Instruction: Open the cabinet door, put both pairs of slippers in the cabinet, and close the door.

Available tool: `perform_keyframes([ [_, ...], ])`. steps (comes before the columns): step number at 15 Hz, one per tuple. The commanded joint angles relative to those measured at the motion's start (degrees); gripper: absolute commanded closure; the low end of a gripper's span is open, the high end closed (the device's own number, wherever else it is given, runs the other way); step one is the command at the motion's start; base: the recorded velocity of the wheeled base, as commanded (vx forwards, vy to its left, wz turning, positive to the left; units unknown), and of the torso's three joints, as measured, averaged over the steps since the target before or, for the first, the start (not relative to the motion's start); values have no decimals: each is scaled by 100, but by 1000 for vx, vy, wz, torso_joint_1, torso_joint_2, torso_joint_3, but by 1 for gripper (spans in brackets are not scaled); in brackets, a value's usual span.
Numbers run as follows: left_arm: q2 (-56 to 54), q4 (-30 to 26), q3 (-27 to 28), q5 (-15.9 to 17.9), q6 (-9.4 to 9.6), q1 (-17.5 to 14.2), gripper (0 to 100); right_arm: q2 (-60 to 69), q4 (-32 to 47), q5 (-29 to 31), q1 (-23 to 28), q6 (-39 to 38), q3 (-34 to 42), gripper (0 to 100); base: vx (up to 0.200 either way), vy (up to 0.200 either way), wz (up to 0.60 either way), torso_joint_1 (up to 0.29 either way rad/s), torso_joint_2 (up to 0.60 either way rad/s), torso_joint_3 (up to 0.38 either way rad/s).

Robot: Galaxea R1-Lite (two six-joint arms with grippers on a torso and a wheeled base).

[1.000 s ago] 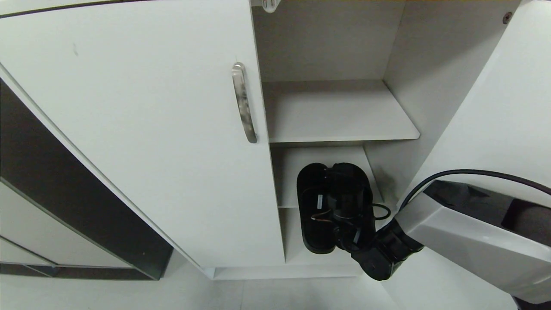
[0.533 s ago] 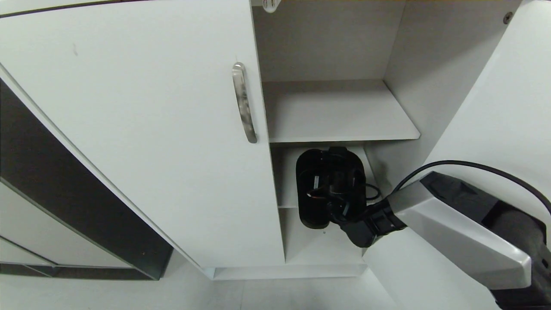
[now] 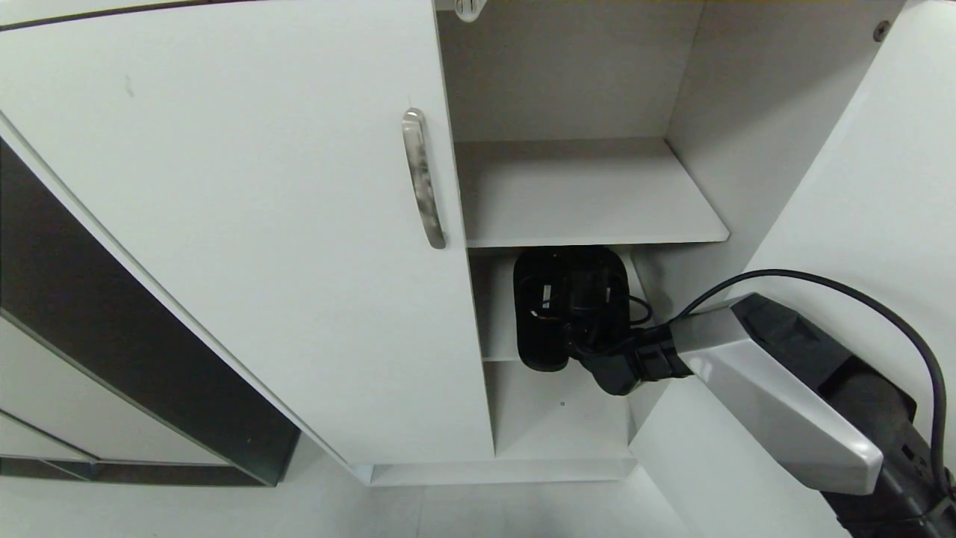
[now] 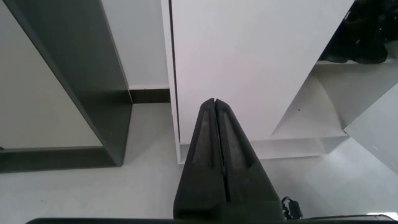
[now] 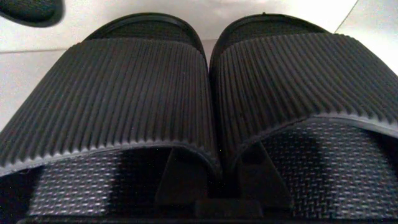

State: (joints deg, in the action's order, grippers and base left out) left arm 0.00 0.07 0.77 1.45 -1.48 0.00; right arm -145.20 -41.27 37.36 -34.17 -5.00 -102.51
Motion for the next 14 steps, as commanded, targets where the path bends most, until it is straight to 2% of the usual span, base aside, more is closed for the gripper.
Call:
perform_keyframes([
  [1,9,1,2,-4,-2,0,100,-158,-4,-1,33,-1,-102,100,0,0,0,0,0,0],
  [6,9,1,2,-4,-2,0,100,-184,4,-1,42,-1,-155,100,0,0,0,0,0,0],
  [7,9,1,2,-4,-2,0,100,-184,4,-1,42,-1,-155,0,0,0,0,0,0,0],
  [10,9,1,2,-4,-2,0,100,-114,-57,17,7,43,91,0,0,0,0,0,0,0],
  [14,9,1,2,4,-2,0,100,695,-936,43,-266,219,1699,0,0,0,0,0,0,0],
])
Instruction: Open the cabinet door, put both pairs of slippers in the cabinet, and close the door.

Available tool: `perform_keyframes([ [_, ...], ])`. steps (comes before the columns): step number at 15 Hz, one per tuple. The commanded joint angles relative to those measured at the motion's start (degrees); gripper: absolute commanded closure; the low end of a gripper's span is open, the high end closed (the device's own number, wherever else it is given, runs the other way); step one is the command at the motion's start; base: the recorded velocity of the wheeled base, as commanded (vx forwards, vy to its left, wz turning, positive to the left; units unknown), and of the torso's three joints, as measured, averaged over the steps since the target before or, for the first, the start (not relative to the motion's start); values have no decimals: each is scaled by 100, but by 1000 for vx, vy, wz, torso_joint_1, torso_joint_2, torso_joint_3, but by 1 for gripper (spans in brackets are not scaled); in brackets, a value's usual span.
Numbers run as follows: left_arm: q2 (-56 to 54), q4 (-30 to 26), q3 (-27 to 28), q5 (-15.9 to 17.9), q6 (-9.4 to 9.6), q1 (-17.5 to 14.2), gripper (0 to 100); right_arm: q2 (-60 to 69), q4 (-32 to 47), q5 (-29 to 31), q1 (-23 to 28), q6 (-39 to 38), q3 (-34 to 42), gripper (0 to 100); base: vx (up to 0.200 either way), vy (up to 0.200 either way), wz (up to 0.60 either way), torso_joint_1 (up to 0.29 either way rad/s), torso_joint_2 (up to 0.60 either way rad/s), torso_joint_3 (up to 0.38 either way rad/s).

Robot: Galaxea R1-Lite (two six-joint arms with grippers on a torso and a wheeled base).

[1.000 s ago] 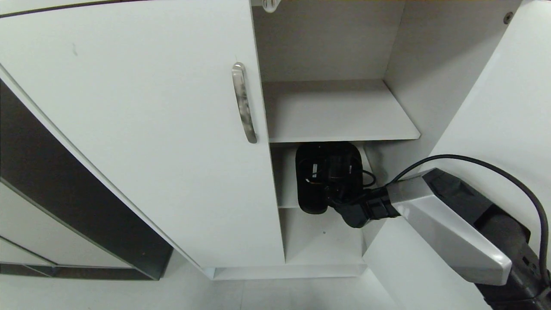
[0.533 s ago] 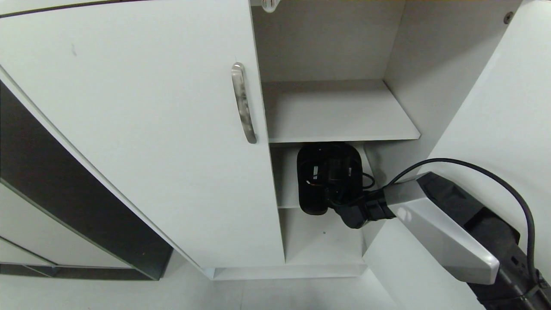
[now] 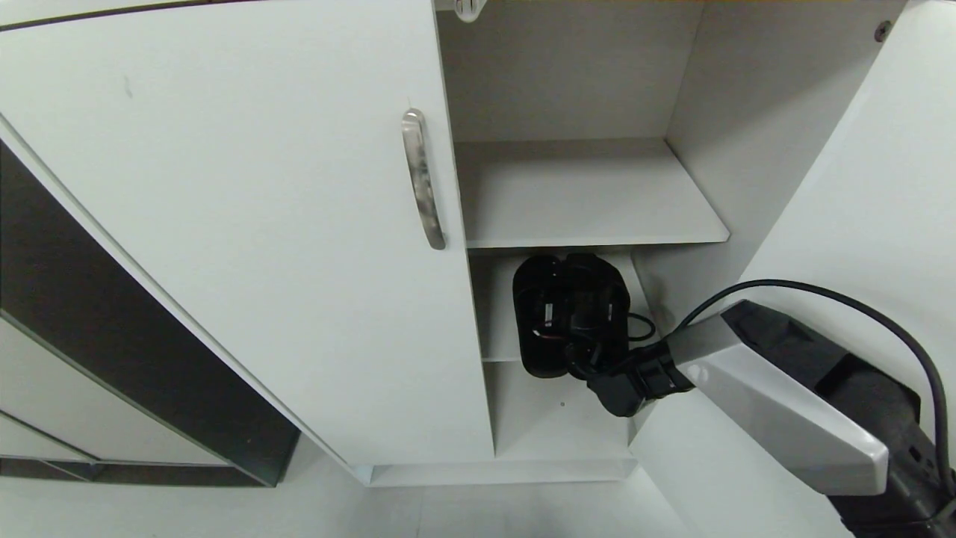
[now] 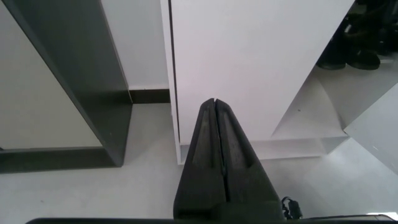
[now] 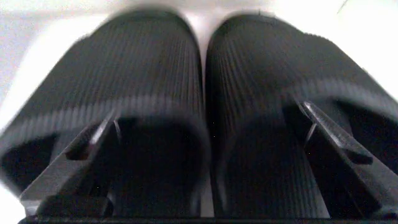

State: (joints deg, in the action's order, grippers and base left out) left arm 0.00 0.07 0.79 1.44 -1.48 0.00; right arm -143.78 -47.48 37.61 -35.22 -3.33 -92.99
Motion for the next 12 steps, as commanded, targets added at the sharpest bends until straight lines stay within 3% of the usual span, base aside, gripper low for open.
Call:
perform_keyframes([
  [1,9,1,0,6,-2,0,100,825,-560,36,-231,52,1283,0,0,0,0,0,0,0],
  [5,9,1,0,-3,-11,0,100,1800,-1879,27,-714,52,3586,0,0,0,0,0,0,0],
  [8,9,1,0,6,-37,0,100,2152,-2635,27,-1163,43,4764,0,0,0,0,0,0,0],
  [12,9,1,0,14,-37,0,100,2117,-2863,18,-1180,-28,4966,0,-200,0,0,2,4,5],
])
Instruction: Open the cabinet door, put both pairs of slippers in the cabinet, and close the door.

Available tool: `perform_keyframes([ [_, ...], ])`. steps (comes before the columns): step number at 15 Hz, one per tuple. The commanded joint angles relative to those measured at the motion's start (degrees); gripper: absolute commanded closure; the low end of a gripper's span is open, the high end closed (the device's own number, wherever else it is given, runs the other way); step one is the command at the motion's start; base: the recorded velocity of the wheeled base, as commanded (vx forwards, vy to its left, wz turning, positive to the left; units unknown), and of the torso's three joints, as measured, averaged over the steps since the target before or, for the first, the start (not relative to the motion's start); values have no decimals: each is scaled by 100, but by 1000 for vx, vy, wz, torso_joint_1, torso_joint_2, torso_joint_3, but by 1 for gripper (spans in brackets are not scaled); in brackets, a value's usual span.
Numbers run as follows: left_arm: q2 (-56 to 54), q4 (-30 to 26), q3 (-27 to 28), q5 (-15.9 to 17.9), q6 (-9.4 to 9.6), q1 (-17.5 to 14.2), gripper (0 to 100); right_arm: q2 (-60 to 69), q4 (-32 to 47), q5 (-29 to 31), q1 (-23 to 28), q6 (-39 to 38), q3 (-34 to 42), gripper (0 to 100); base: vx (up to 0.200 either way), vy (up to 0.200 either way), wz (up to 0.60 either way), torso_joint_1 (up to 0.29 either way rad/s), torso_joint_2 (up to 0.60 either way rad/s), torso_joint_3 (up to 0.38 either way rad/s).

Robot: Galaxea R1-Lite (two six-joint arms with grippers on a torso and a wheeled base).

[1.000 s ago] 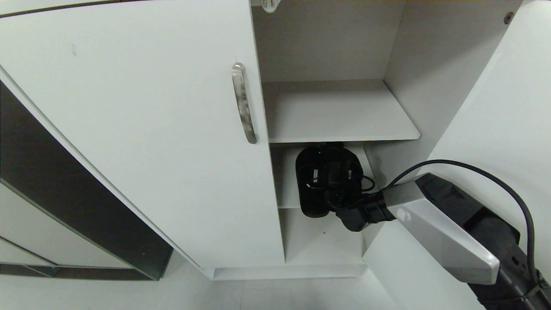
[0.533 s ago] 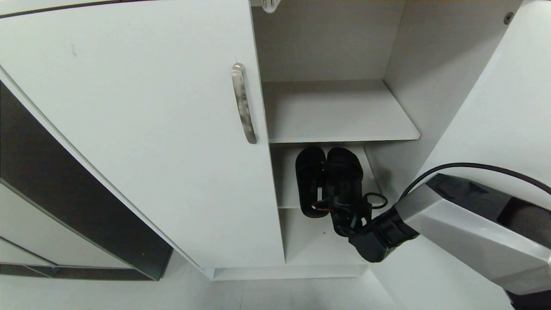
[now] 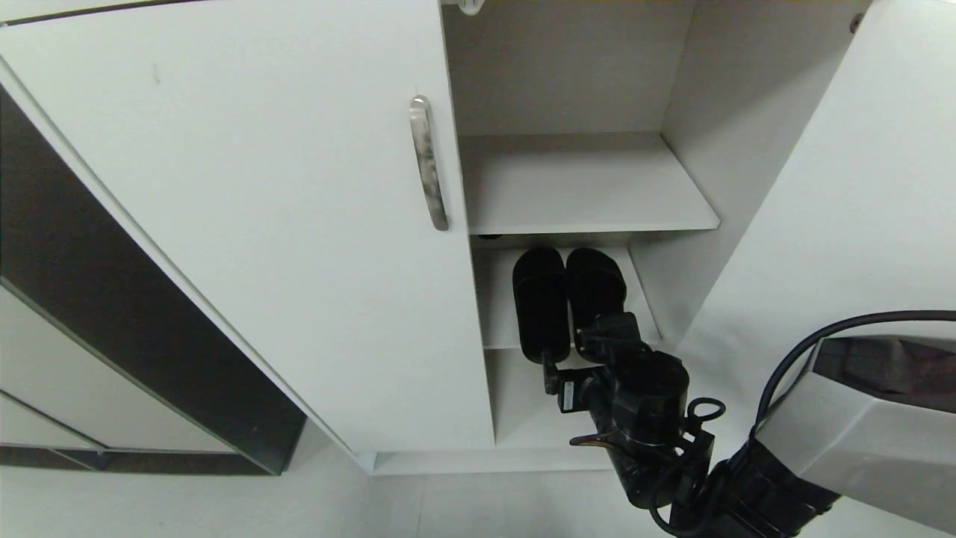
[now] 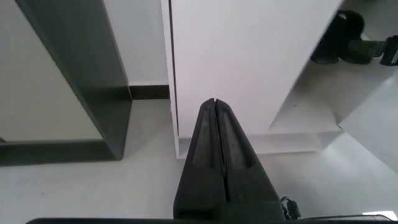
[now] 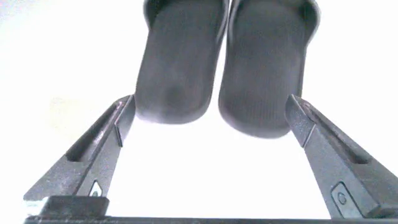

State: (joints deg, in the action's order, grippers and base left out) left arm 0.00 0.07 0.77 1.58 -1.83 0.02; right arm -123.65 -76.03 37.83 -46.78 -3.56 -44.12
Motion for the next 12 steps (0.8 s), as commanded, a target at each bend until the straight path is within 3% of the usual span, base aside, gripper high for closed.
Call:
perform_keyframes([
  [1,9,1,-6,0,-11,-2,100,113,-8,-3,-25,-40,79,0,-200,0,0,-2,7,2],
  [3,9,1,2,0,-2,-2,100,139,-70,-3,-25,-48,79,0,-200,0,0,-5,0,2],
  [12,9,-7,2,52,-2,-2,100,131,-96,-3,-25,-48,70,0,0,0,0,0,0,6],
])
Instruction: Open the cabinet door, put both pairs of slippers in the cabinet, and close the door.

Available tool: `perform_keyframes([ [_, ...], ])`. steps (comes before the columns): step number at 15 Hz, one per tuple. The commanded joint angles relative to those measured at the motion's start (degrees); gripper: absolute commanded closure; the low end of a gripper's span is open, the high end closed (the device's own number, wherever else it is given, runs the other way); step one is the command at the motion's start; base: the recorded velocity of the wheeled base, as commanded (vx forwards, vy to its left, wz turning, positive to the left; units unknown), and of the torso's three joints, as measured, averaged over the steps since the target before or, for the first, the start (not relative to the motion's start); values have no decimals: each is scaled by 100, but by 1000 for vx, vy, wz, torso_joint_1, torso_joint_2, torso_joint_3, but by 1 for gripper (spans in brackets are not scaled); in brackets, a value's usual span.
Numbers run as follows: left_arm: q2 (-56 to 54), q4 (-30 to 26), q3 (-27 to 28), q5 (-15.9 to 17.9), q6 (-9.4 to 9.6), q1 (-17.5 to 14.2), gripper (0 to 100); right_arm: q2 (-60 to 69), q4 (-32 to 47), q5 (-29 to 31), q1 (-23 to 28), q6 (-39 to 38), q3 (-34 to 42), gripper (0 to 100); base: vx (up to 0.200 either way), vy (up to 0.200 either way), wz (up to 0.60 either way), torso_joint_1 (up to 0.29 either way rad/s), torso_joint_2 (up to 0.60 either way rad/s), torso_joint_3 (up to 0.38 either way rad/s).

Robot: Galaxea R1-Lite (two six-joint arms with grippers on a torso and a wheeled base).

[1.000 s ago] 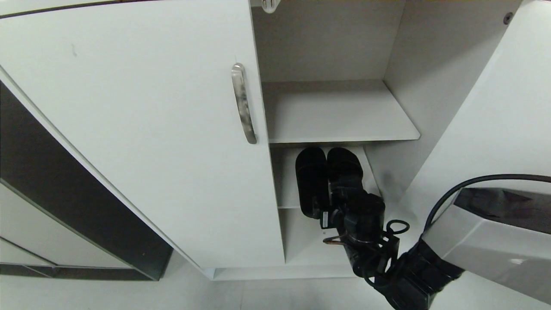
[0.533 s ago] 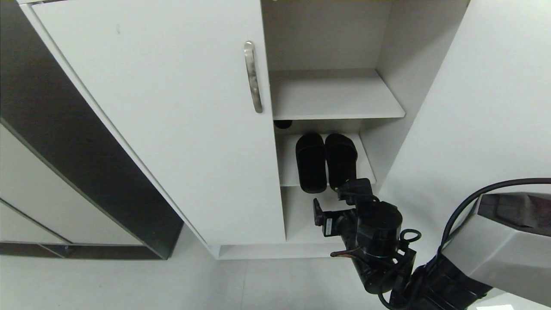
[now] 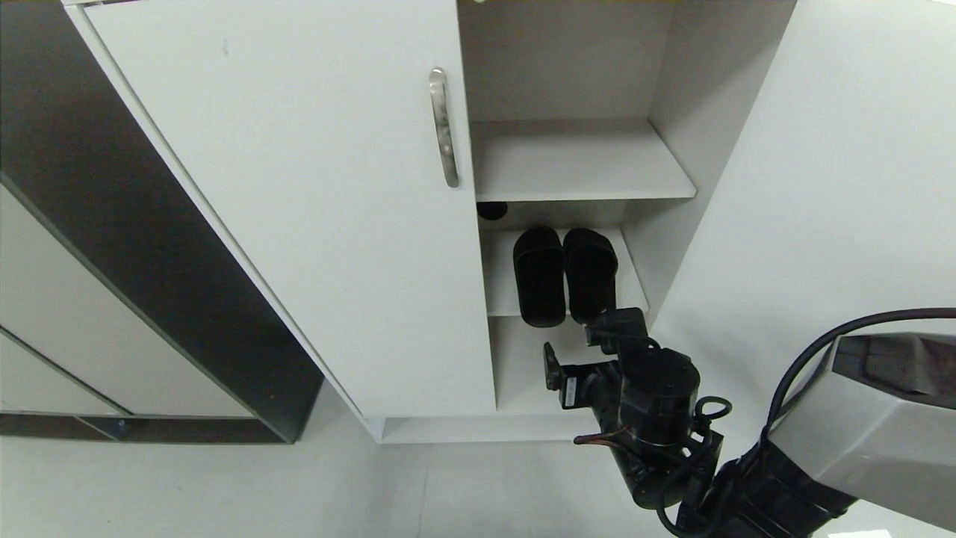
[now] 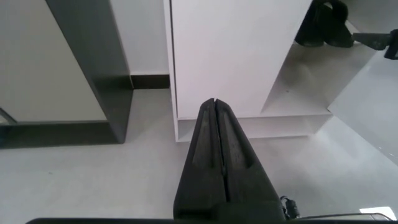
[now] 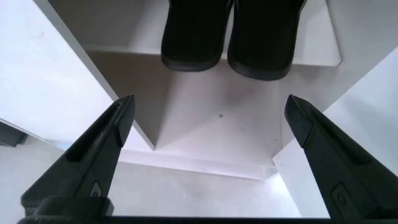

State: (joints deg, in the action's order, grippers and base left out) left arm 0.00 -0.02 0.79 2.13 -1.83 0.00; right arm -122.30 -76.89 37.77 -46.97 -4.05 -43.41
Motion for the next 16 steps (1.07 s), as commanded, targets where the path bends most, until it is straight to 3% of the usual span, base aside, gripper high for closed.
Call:
perform_keyframes([
  [1,9,2,0,-2,-2,0,100,-5,-11,3,-5,0,-1,0,0,0,0,-2,-2,144],
  [12,9,11,0,-20,-11,0,100,-5,-11,3,4,0,8,0,0,0,0,2,3,200],
  [16,9,11,0,-20,-2,0,100,-5,-11,3,56,9,17,0,0,0,0,0,1,60],
])
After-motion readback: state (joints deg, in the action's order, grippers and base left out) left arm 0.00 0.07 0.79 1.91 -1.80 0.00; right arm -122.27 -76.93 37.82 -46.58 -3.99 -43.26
